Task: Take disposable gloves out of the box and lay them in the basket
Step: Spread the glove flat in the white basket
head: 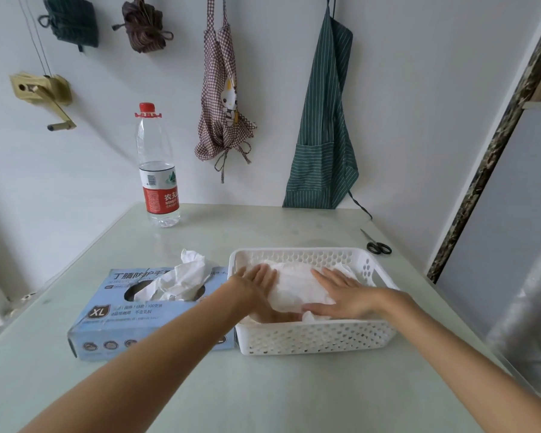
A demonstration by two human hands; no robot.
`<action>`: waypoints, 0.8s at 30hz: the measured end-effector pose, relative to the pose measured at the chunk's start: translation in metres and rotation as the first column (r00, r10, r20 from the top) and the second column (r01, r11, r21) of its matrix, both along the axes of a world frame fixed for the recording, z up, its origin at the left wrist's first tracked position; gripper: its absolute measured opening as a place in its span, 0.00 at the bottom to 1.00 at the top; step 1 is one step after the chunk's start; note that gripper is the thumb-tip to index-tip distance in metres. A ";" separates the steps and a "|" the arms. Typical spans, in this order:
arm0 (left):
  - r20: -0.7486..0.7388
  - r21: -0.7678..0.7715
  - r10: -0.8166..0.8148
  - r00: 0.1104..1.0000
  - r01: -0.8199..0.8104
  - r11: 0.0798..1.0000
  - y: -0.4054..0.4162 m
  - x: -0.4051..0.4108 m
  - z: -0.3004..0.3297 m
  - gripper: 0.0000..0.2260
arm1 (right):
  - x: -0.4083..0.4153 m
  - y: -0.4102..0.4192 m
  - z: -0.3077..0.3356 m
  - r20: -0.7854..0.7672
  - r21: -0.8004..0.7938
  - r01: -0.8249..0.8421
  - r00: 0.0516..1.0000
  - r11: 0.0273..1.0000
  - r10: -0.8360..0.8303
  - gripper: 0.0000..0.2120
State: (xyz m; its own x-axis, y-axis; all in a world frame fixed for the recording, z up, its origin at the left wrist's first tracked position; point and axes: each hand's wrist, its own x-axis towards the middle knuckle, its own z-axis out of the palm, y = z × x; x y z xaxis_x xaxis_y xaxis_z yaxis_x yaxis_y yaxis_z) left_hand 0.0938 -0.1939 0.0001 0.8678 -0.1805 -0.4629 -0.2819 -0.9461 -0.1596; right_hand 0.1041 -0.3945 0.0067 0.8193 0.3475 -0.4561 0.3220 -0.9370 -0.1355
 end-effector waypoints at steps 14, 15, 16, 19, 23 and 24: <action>0.077 -0.071 -0.017 0.997 0.023 0.997 0.004 -0.011 0.028 0.49 | 0.002 -0.026 0.029 0.044 0.142 0.089 0.994 0.986 -0.096 0.40; 0.095 -0.057 -0.020 0.995 0.026 0.998 0.007 -0.011 0.031 0.48 | 0.002 -0.026 0.031 0.084 0.182 0.081 0.992 0.980 -0.098 0.37; 0.108 -0.025 -0.027 0.994 0.030 0.999 0.011 -0.012 0.032 0.48 | 0.001 -0.025 0.030 0.102 0.205 0.080 0.989 0.975 -0.103 0.37; 0.154 0.012 -0.061 0.986 0.060 0.998 0.020 -0.018 0.024 0.47 | -0.004 -0.018 0.019 0.060 0.119 0.086 0.994 0.989 -0.094 0.37; 0.345 -0.309 0.020 0.938 0.094 0.947 0.051 -0.026 0.024 0.39 | -0.011 -0.008 0.030 0.209 0.284 0.076 0.968 0.956 -0.139 0.30; 0.408 -0.365 0.068 0.911 0.094 0.926 0.067 -0.028 0.027 0.34 | -0.014 -0.001 0.036 0.246 0.328 0.052 0.959 0.943 -0.138 0.27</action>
